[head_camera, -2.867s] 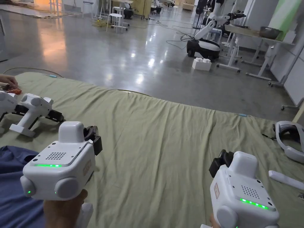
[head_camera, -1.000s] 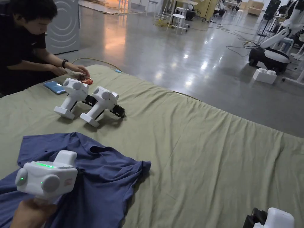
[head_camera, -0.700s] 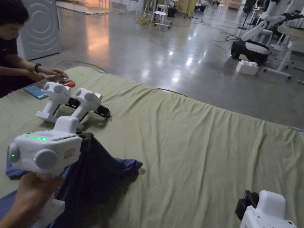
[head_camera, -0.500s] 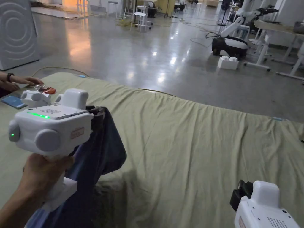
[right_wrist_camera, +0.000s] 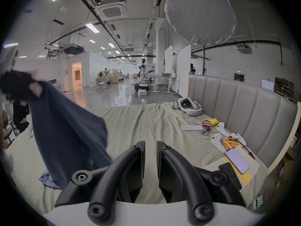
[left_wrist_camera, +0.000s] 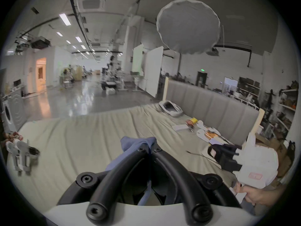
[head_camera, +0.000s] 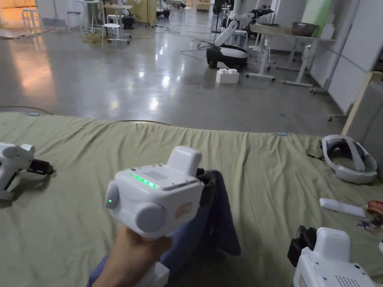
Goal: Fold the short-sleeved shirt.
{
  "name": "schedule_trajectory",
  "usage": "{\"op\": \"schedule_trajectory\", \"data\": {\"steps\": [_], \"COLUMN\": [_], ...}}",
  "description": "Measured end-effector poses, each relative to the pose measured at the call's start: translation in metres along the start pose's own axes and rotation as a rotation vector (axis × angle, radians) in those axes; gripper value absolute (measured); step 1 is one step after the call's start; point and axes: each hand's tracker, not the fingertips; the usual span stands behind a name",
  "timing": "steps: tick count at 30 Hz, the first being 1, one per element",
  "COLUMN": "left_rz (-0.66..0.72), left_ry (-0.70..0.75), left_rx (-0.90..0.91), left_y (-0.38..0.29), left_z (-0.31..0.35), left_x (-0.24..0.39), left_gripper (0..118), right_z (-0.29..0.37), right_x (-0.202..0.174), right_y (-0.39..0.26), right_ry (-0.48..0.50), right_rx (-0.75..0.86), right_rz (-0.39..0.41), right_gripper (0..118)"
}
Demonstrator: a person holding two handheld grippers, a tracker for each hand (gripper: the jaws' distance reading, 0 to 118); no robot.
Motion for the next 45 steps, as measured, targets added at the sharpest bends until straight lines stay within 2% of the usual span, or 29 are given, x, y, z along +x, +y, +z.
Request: {"op": "schedule_trajectory", "data": {"steps": [7, 9, 10, 11, 13, 14, 22, 26, 28, 29, 30, 31, 32, 33, 37, 40, 45], "left_rz": [0.053, 0.065, 0.071, 0.080, 0.118, 0.126, 0.150, 0.146, 0.142, 0.138, 0.136, 0.134, 0.131, 0.135, 0.152, 0.188, 0.376], "left_ry": [-0.074, -0.068, -0.070, -0.073, -0.100, -0.087, 0.182, 0.325, 0.382, 0.407, 0.438, 0.502, 0.546, 0.510, 0.554, 0.583, 0.539], "left_rx": [-0.168, -0.183, -0.189, -0.197, -0.204, -0.190, 0.045, 0.107, 0.126, 0.135, 0.142, 0.135, 0.138, 0.141, 0.133, 0.062, -0.128], "left_y": [-0.096, -0.114, -0.119, -0.123, -0.125, -0.122, -0.091, -0.088, -0.089, -0.090, -0.090, -0.091, -0.094, -0.097, -0.108, -0.122, -0.153], "left_z": [-0.046, -0.047, -0.046, -0.035, -0.028, -0.022, 0.042, 0.068, 0.079, 0.085, 0.089, 0.092, 0.097, 0.101, 0.116, 0.118, 0.109], "left_x": [0.042, 0.044, 0.043, 0.076, 0.071, 0.067, 0.020, -0.010, -0.019, -0.023, -0.026, -0.028, -0.031, -0.036, -0.040, -0.054, -0.101], "left_gripper": [4, 9, 23, 45, 65, 68, 68, 67, 62, 47, 25, 13, 11, 4, 2, 2, 2], "right_z": [0.008, 0.009, 0.009, 0.008, 0.008, 0.008, 0.008, 0.009, 0.010, 0.011, 0.012, 0.013, 0.015, 0.017, 0.023, 0.022, 0.016], "right_x": [0.036, 0.041, 0.041, 0.041, 0.039, 0.036, -0.008, -0.034, -0.046, -0.051, -0.056, -0.060, -0.064, -0.068, -0.076, -0.079, -0.074], "right_y": [-0.017, -0.021, -0.023, -0.024, -0.024, -0.023, -0.002, 0.005, 0.006, 0.007, 0.007, 0.007, 0.007, 0.008, 0.011, 0.013, 0.010], "right_ry": [-0.042, -0.042, -0.040, -0.039, -0.033, -0.028, 0.067, 0.114, 0.119, 0.123, 0.129, 0.139, 0.141, 0.141, 0.158, 0.157, 0.173], "right_rx": [-0.048, -0.063, -0.069, -0.074, -0.078, -0.078, -0.005, 0.030, 0.049, 0.057, 0.069, 0.093, 0.106, 0.116, 0.167, 0.177, 0.151], "right_rz": [-0.021, -0.025, -0.025, -0.023, -0.019, -0.017, 0.023, 0.045, 0.055, 0.056, 0.054, 0.046, 0.042, 0.044, 0.050, 0.067, 0.081], "right_gripper": [17, 17, 17, 17, 17, 17, 17, 17, 17, 17, 17, 17, 17, 17, 16, 15, 15]}}
